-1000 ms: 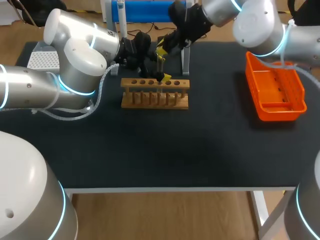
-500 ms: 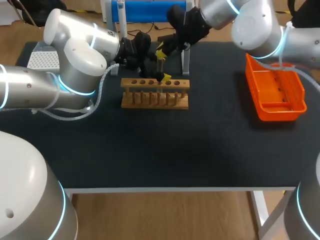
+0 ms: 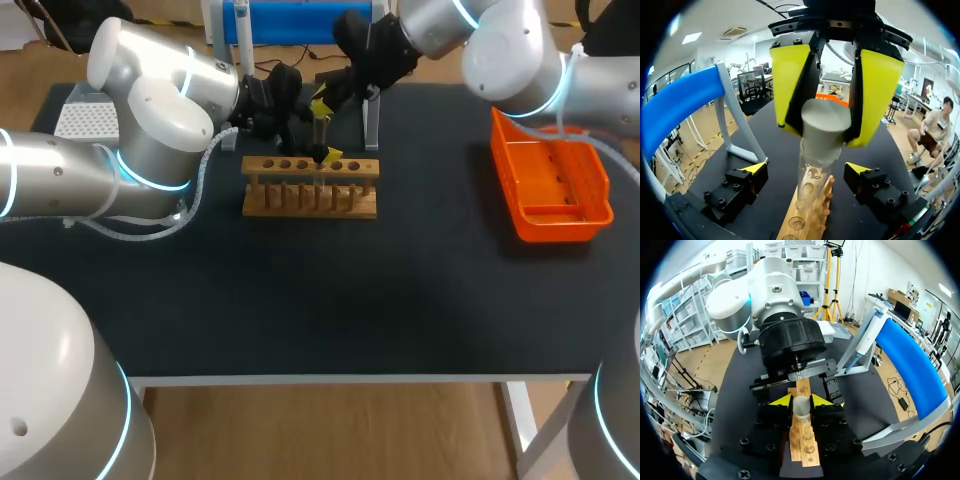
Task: Invert the test tube, pick up the pipette, mount the tip to pipette, aspirate from beaker and dispense into the tube, eject the tip, return the pipette, and cap with the stopper.
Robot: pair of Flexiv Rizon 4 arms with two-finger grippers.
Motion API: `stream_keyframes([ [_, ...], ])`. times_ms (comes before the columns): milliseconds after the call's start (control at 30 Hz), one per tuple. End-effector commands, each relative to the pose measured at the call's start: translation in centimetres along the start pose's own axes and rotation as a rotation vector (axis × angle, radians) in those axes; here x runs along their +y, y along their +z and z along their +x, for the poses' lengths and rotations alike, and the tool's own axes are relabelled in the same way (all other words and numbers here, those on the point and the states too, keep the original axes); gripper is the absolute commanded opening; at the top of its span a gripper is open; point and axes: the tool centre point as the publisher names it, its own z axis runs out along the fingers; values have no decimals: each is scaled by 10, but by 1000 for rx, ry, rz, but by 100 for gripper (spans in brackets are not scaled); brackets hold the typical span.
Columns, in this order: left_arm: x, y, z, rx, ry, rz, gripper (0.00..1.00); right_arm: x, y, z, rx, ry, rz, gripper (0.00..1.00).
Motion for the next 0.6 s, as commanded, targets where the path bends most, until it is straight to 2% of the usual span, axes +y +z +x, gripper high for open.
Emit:
stream_keyframes([
  [33,0,0,0,2,0,0,100,-1,1,0,2,3,7,0],
  [600,0,0,0,2,0,0,100,-4,3,1,1,7,19,0],
])
